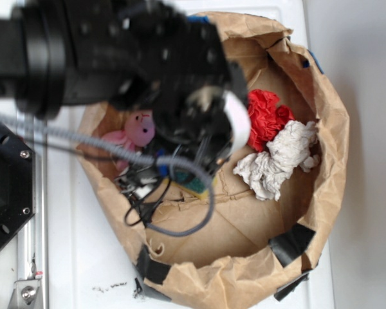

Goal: Grab the green sponge.

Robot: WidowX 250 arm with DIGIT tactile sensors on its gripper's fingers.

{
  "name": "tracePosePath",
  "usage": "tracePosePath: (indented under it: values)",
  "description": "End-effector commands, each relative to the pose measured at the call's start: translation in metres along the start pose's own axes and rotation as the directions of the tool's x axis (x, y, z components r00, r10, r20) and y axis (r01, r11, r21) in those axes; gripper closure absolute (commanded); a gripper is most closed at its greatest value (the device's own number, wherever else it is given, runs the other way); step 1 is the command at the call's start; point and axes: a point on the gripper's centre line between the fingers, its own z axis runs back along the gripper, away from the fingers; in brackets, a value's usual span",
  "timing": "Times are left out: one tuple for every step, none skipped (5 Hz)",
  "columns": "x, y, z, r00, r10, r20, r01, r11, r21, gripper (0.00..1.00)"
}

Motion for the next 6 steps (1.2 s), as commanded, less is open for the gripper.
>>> tracePosePath:
  values:
    - [0.016,-0.004,-0.021,0.999,-0.038,0.002,0.038,0.999,0.033,0.00]
    - [0.032,-0.002,-0.028,0.999,-0.036,0.014,0.036,0.999,0.024,0.00]
    - [0.042,0.000,-0.033,1.000,-0.010,0.010,0.010,1.000,0.015,0.00]
    - [0.044,0.003,-0.035,1.000,0.010,0.002,-0.010,1.000,0.015,0.00]
    - [0.044,0.004,-0.035,1.000,0.020,0.013,-0.020,1.000,0.014,1.00]
    - [0.008,-0.028,-0.051,1.000,0.019,0.016,-0.019,1.000,0.013,1.00]
